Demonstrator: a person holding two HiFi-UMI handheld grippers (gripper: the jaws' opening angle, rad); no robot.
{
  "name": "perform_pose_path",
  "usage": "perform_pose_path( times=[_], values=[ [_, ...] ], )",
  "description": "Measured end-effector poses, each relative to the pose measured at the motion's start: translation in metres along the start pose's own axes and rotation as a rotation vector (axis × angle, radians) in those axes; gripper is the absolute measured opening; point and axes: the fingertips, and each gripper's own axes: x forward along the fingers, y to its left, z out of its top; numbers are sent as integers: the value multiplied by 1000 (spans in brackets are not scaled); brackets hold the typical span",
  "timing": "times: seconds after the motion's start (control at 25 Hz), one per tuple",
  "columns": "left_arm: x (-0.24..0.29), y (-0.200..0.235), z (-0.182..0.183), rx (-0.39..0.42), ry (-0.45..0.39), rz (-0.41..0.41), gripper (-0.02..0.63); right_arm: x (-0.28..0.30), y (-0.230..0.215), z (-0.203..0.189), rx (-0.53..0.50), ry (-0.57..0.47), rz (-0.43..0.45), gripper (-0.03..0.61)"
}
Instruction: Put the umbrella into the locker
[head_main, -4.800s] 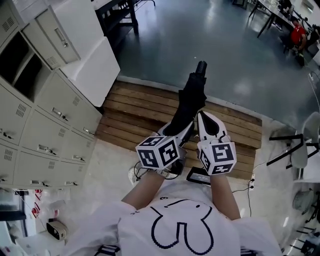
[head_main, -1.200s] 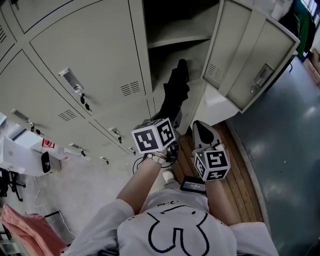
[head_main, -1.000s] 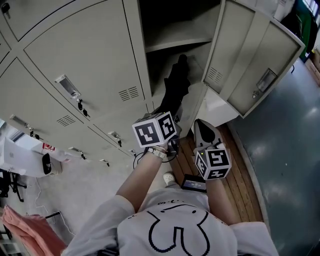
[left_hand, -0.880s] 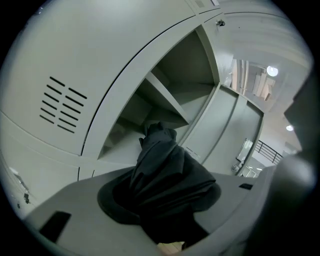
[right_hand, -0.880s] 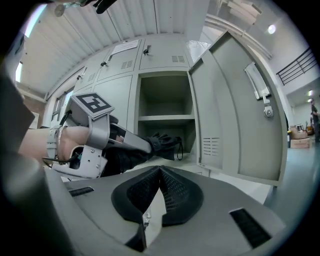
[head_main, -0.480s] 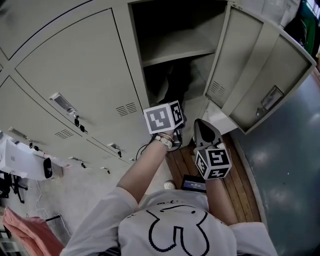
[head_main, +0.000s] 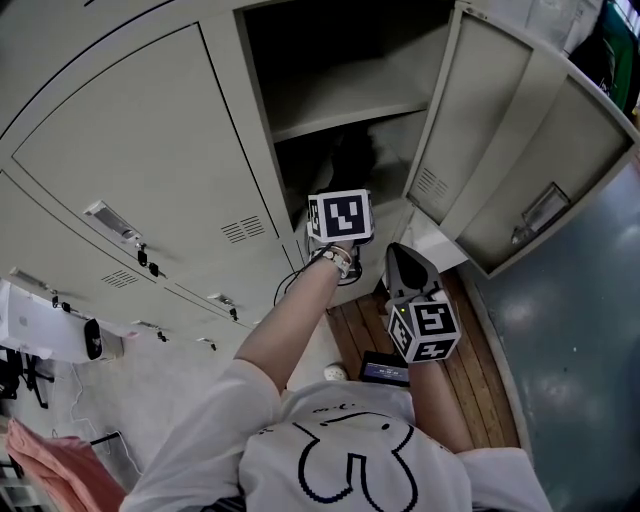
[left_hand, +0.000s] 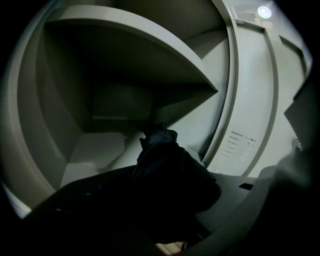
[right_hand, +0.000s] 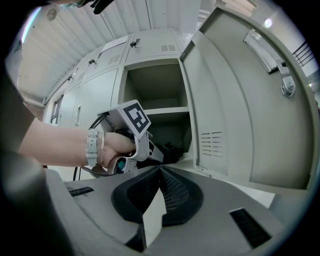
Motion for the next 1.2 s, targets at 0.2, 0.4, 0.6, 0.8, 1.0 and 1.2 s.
perform_pose_path(
  times=[0.2, 0.4, 0.6, 0.8, 1.0, 1.2],
  values=[
    [14, 3, 8, 119, 26, 53, 233, 4, -9, -4, 21, 5, -13, 11],
    [34, 8, 17, 217, 78, 91, 239, 10, -13, -9, 41, 15, -12, 11],
    [52, 14, 24, 271, 98, 115, 242, 14, -19, -12, 53, 25, -19, 11],
    [69, 20, 31, 294, 100, 143, 249, 14, -25, -15, 60, 34, -22, 11],
    [81, 27, 36, 304, 105, 161, 261, 16, -26, -18, 62, 47, -13, 11],
    [86, 28, 37, 280, 113, 132, 266, 23, -22, -15, 59, 43, 11, 11]
  ],
)
